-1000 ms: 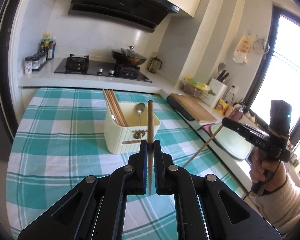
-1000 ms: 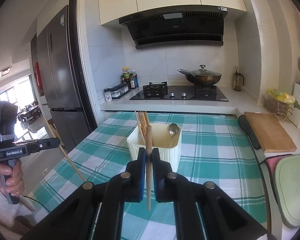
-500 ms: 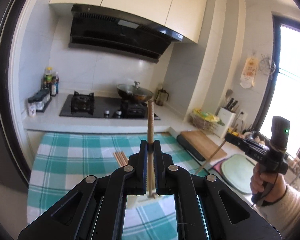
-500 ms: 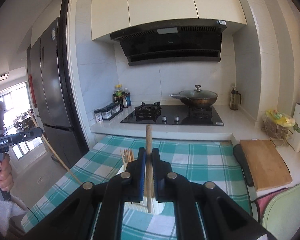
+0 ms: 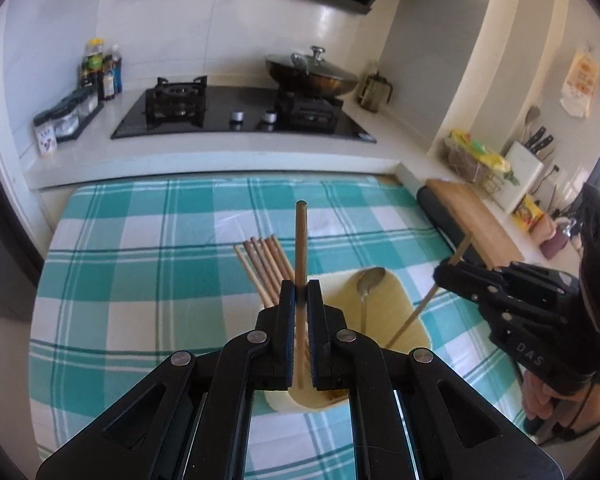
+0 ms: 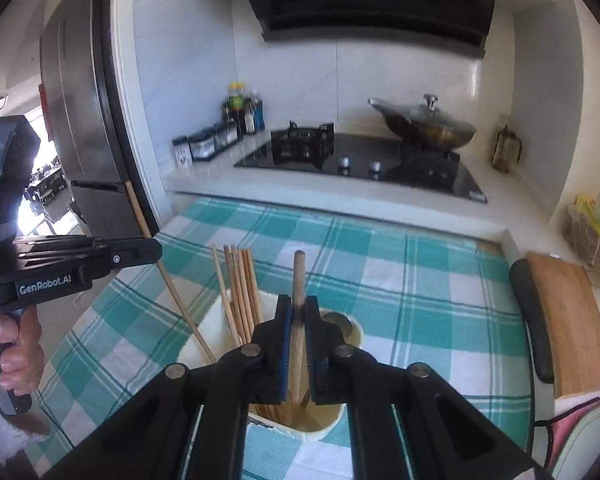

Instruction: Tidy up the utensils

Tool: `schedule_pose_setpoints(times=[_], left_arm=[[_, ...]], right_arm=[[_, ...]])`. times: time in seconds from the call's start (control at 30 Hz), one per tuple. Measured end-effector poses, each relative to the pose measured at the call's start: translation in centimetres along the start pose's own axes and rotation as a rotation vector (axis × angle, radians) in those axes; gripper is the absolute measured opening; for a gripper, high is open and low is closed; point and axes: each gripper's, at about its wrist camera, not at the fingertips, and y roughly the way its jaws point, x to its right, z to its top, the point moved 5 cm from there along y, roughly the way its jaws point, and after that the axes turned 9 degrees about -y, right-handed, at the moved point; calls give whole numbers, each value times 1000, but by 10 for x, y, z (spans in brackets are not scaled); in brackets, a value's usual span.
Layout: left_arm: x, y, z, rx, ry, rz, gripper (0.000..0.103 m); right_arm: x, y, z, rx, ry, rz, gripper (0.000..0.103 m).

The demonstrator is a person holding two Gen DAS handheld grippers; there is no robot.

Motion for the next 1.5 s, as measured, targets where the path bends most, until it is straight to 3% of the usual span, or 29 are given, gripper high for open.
schedule_pose_setpoints(times=[0.1,0.2,0.27,0.33,0.37,0.4,0.43,0.47,0.53,0.6,0.7,0.87,0.97,1.07,1.23,1.5], left_arm=[[2,9,-5,-27,9,37,7],[1,-14,-6,20,12,54,36],[2,-50,-4,109,42,93,63],[7,-89,-3,212,86,146,80],[11,-108,-5,263,107,174,93],[15,-129,-9,321,125,207,100],[20,-149,-14,379,137,234,103],[23,-164,-21,424,141,260,103],[32,-188,-39,476,142,290,103],[37,-206,-60,522,98,291,103],[44,-225,-95,571,39,305,103],[48,-224,-133,478,15,283,103],[48,-222,-151,469,35,370,103],[44,-222,-163,445,14,387,103],[40,-227,-174,406,-15,363,103],[42,-237,-178,407,-16,416,103]], right_arm=[[2,34,-4,-85,18,33,7],[10,34,-5,-50,75,19,13],[17,15,-2,12,117,11,13],[15,-18,4,92,103,-12,15],[12,-38,7,137,89,-31,26],[12,-56,11,178,81,-55,45],[8,-78,12,227,78,-80,53],[5,-100,13,276,79,-100,60],[-5,-139,9,348,77,-138,61],[-17,-167,-2,380,79,-167,75],[-40,-196,-33,428,78,-167,83],[-77,-208,-93,371,51,-184,89],[-89,-211,-115,319,55,-183,90],[-94,-218,-129,305,72,-191,90],[-105,-226,-133,273,44,-245,90],[-107,-235,-134,232,98,-270,90]])
